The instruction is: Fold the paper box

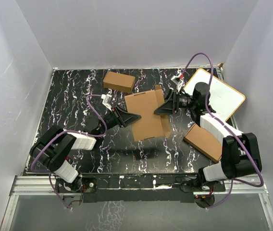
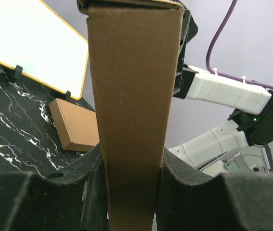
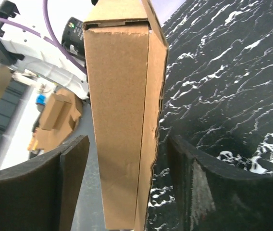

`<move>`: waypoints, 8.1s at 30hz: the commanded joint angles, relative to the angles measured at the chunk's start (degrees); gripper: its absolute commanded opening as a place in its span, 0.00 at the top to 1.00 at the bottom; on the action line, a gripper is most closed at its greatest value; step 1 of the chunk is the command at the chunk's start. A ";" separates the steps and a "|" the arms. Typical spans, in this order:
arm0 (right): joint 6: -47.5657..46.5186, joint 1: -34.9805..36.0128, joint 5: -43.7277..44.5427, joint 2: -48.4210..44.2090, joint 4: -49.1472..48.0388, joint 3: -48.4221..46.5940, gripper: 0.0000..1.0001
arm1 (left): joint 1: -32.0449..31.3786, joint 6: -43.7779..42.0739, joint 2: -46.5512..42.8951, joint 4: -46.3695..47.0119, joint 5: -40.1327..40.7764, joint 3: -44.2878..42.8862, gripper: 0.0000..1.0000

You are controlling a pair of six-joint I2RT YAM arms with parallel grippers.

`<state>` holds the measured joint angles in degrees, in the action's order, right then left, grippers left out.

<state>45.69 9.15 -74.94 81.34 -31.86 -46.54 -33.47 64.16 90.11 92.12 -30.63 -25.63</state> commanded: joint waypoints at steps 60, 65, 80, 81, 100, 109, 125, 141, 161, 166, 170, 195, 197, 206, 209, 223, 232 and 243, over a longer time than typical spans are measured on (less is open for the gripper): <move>-62.31 -4.34 8.60 -2.77 51.72 -17.19 0.91 | 5.08 -34.98 -8.28 -29.50 -19.21 -1.35 0.98; -64.10 -3.41 9.11 -2.68 53.56 -17.20 0.91 | 5.09 -34.89 -8.37 -29.62 -19.11 -1.44 0.98; -71.21 -1.62 12.31 -2.56 58.98 -16.18 0.92 | 5.17 -34.40 -8.33 -29.15 -18.38 -1.53 0.99; -71.52 -1.36 12.69 -2.49 59.20 -16.00 0.92 | 5.17 -34.23 -8.22 -28.97 -18.45 -1.53 0.99; -71.88 2.90 21.94 2.94 60.19 -17.76 0.91 | 5.17 -32.37 -5.90 -26.92 -20.43 -1.97 0.99; -71.04 2.80 20.03 4.11 60.25 -18.76 0.85 | 5.18 -35.83 -6.02 -36.49 -17.54 -3.35 1.00; -35.38 -12.81 -3.85 1.42 31.31 -9.49 0.52 | 5.70 -39.11 -10.01 -37.77 -18.99 -3.03 1.00; -29.18 -7.15 2.28 6.33 33.69 -10.73 0.49 | 5.71 -37.52 -10.08 -34.79 -20.39 -3.50 1.00; -28.13 -5.06 -2.80 5.70 30.39 -8.65 0.60 | 5.79 -37.01 -10.69 -33.92 -19.38 -3.32 1.00; -21.06 -5.26 -6.47 5.58 23.15 -7.41 0.46 | 5.84 -37.15 -10.92 -34.33 -19.55 -3.29 1.00; -15.61 -6.73 -7.81 5.63 19.10 -7.04 0.45 | 5.79 -37.26 -11.31 -34.45 -19.57 -2.99 1.00; 3.01 -8.97 -2.58 11.15 9.28 -4.53 0.58 | 5.81 -35.51 -10.37 -31.86 -20.34 -3.43 1.00; 2.91 -8.97 -2.96 10.99 9.53 -4.44 0.58 | 5.83 -35.78 -10.38 -32.65 -19.82 -3.63 1.00; -0.69 -7.92 -3.84 10.24 11.37 -4.38 0.58 | 5.88 -39.50 -11.45 -38.68 -16.57 -4.42 1.00; -1.67 -7.51 -3.66 10.04 12.11 -4.45 0.58 | 5.96 -39.90 -11.44 -39.31 -15.83 -4.44 1.00; 5.76 -6.73 -6.09 11.79 4.15 -3.40 0.49 | 6.18 -37.89 -11.31 -35.26 -17.64 -3.78 1.00; 15.25 -8.62 -6.25 14.18 -3.25 -4.10 0.48 | 6.14 -37.39 -10.94 -34.37 -18.98 -3.72 1.00; 19.51 -8.62 -3.97 17.36 -3.21 -4.74 0.55 | 6.19 -36.04 -9.52 -32.11 -20.08 -3.81 1.00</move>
<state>63.37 0.62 -79.42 99.15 -31.59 -50.09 -27.57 27.94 81.21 56.93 -48.97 -28.10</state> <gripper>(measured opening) 0.458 0.314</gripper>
